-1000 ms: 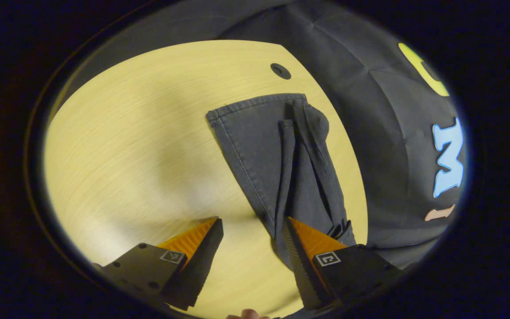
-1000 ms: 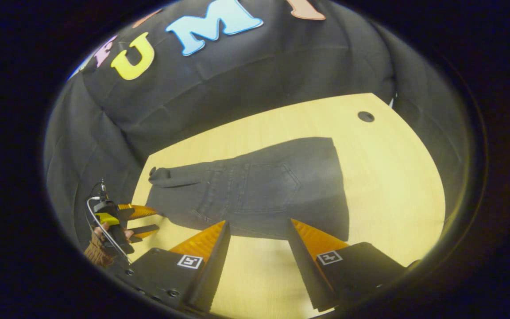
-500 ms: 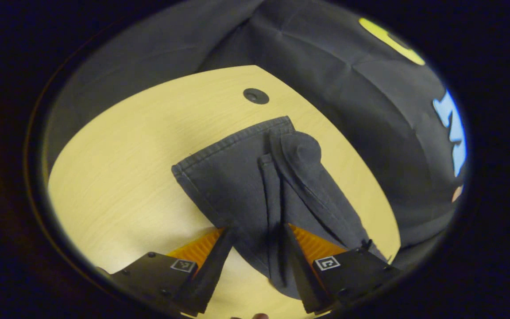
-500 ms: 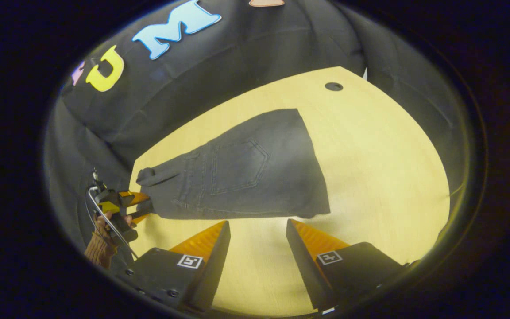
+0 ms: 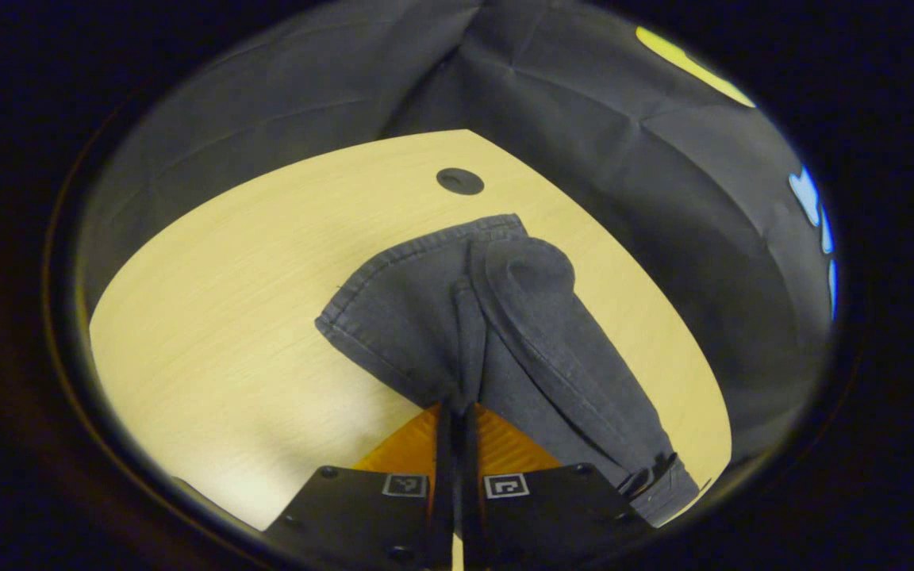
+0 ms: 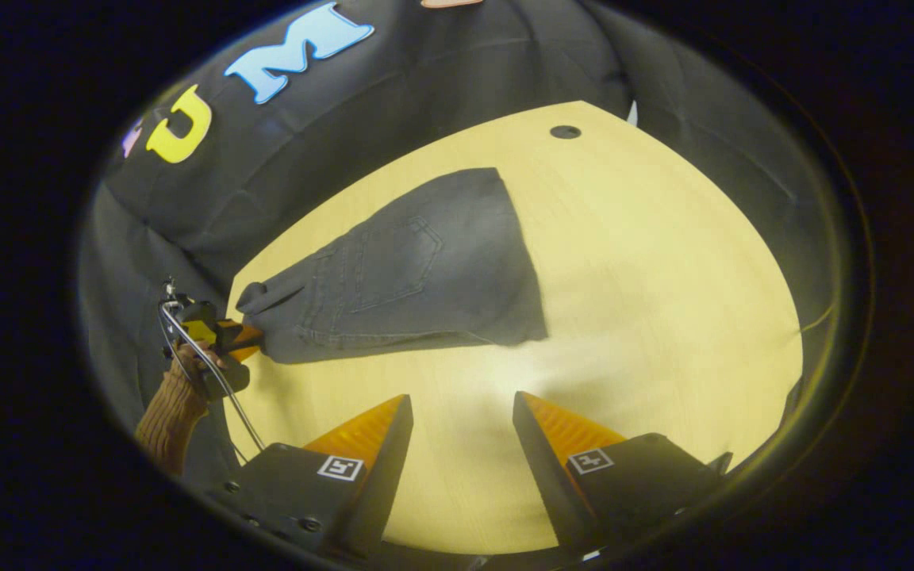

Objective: Grasp the waist and the cuffs of the jeans and fold them to make the two legs overlap; first hold the waist and fold one-third of the jeans toward the cuffs, then hold the cuffs and fold the remaining one-third in the same direction to finish folding.

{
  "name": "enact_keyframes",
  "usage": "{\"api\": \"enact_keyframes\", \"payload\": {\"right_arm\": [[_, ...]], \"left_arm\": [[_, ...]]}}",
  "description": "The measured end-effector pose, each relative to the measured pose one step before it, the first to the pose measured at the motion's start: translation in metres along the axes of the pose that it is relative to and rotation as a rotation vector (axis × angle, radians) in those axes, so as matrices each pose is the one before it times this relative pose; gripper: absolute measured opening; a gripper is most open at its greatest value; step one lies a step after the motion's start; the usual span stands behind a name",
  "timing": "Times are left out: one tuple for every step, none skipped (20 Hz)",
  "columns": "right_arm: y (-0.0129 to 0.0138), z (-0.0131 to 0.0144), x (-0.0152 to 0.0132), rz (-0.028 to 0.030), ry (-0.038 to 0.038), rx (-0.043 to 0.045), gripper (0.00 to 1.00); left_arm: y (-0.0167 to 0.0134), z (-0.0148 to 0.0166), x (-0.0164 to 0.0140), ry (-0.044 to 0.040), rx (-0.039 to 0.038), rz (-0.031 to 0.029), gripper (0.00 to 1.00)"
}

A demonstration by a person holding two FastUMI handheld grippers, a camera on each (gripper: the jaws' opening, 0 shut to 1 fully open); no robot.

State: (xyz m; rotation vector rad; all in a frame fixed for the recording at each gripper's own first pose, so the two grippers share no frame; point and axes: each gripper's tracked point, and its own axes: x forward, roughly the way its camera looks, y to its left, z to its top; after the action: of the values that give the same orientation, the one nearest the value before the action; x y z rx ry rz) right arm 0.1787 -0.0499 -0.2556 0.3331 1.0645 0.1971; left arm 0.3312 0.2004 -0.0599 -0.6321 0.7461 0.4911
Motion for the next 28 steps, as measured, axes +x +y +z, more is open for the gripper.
{"api": "enact_keyframes", "payload": {"right_arm": [[-0.00838, -0.00145, -0.00491, -0.00540, -0.00281, 0.01298, 0.78], [-0.00822, -0.00201, -0.00520, -0.00831, -0.00557, 0.01476, 0.78], [-0.00761, 0.00161, -0.00493, -0.00553, -0.00920, 0.01811, 0.78], [-0.00575, -0.00090, -0.00474, -0.00098, -0.01080, 0.02061, 0.78], [-0.00540, 0.00035, -0.00352, 0.00081, -0.00969, 0.02051, 0.78], [-0.00556, 0.00023, -0.00223, -0.00158, -0.00979, 0.01769, 0.78], [-0.00436, 0.00206, -0.00188, -0.00169, -0.00875, 0.01516, 0.78], [-0.00292, -0.00062, -0.00355, 0.00031, -0.00743, 0.01567, 0.78], [-0.00198, 0.00197, -0.00256, 0.00343, -0.00724, 0.01854, 0.78], [-0.00007, 0.00023, -0.00124, 0.00744, -0.00782, 0.01859, 0.78], [0.00018, 0.00111, 0.00005, 0.00753, -0.00703, 0.01715, 0.78], [-0.00094, -0.00144, -0.00173, 0.00503, -0.00660, 0.01322, 0.78], [-0.00152, -0.00019, -0.00254, 0.00162, -0.00701, 0.00987, 0.78], [-0.00255, -0.00261, -0.00322, -0.00116, -0.00742, 0.00868, 0.78], [-0.00336, -0.00109, -0.00328, -0.00382, -0.00613, 0.00952, 0.78], [-0.00426, -0.00196, -0.00419, -0.00519, -0.00416, 0.01113, 0.78], [-0.00510, 0.00008, -0.00435, -0.00319, -0.00604, 0.01368, 0.78], [-0.00527, -0.00063, -0.00356, -0.00376, -0.00866, 0.01507, 0.78], [-0.00534, 0.00119, -0.00428, -0.00282, -0.00805, 0.01388, 0.78], [-0.00686, -0.00211, -0.00472, -0.00195, -0.00643, 0.00885, 0.78], [-0.00619, -0.00039, -0.00337, -0.00540, -0.00451, 0.00463, 0.78], [-0.00651, -0.00281, -0.00217, -0.00670, 0.00464, 0.00167, 0.78], [-0.00590, -0.00331, -0.00081, -0.00788, 0.00880, 0.00027, 0.78], [-0.00448, -0.00335, -0.00093, -0.00533, 0.00222, -0.00139, 0.78], [-0.00149, 0.00029, 0.00046, -0.00131, -0.00315, -0.00409, 0.78], [0.00090, -0.00023, 0.00057, 0.00262, -0.00027, -0.00681, 0.78], [0.00321, 0.00313, 0.00168, 0.00432, -0.00261, -0.01078, 0.78], [0.00244, 0.00347, 0.00191, -0.00476, -0.01062, -0.02733, 0.78]], "left_arm": [[-0.00372, 0.00495, -0.00808, -0.03837, 0.07390, 0.04102, 0.08], [-0.00558, 0.00771, -0.01165, -0.04811, 0.05493, 0.03077, 0.08], [-0.00877, 0.01124, -0.01456, -0.06011, 0.04058, 0.01427, 0.08], [-0.01138, 0.01590, -0.01726, -0.07029, 0.04108, 0.00226, 0.08], [-0.01504, 0.02063, -0.01736, -0.07731, 0.05054, -0.01940, 0.08], [-0.02014, 0.02097, -0.01675, -0.07001, 0.05052, -0.04132, 0.08], [-0.02368, 0.01798, -0.01740, -0.04393, 0.04896, -0.05208, 0.08], [-0.02663, 0.01622, -0.01823, -0.04594, 0.05717, -0.05777, 0.08], [-0.02815, 0.01356, -0.01771, -0.04739, 0.07513, -0.05462, 0.08], [-0.03034, 0.01120, -0.01803, -0.04472, 0.09408, -0.05887, 0.08], [-0.00160, -0.00964, -0.06204, -0.05131, 0.10223, -0.06251, 0.08], [-0.03056, 0.00764, 0.00023, -0.05200, 0.10130, -0.06190, 0.08], [-0.03217, 0.01652, -0.00898, -0.04275, 0.09988, -0.08233, 0.08], [-0.03311, -0.00182, -0.01424, -0.02179, 0.12393, -0.09023, 0.08], [-0.03542, -0.01455, -0.01528, 0.00252, 0.15300, -0.07026, 0.08], [-0.01906, -0.03877, 0.00611, 0.04552, 0.16578, -0.06908, 0.08], [-0.03148, -0.03232, -0.00839, 0.12084, 0.14537, -0.03750, 0.08], [-0.00744, -0.04506, -0.00021, 0.09917, 0.09706, -0.01363, 0.08], [0.00929, -0.01900, -0.01415, -0.02477, 0.07052, 0.07559, 0.08], [-0.00443, 0.00248, -0.01502, -0.09632, 0.04817, 0.04758, 0.09], [0.00824, -0.01098, -0.01075, -0.03532, 0.01949, 0.00751, 0.08], [0.01119, -0.01183, -0.00841, -0.01656, 0.01461, 0.01110, 0.08], [-0.04018, 0.01808, 0.00688, -0.01915, 0.00744, -0.00017, 0.10], [0.02501, 0.00025, 0.00051, 0.00160, 0.00769, 0.01722, 0.06], [0.01545, -0.01095, 0.00288, -0.00223, -0.03535, -0.02375, 0.20], [0.00945, -0.00267, -0.01078, 0.00937, -0.04597, 0.00510, 0.25], [0.01387, 0.00071, -0.00668, 0.00235, -0.07008, -0.00815, 0.43], [0.01045, 0.00242, -0.01205, -0.00554, -0.09984, -0.04118, 0.62]]}}
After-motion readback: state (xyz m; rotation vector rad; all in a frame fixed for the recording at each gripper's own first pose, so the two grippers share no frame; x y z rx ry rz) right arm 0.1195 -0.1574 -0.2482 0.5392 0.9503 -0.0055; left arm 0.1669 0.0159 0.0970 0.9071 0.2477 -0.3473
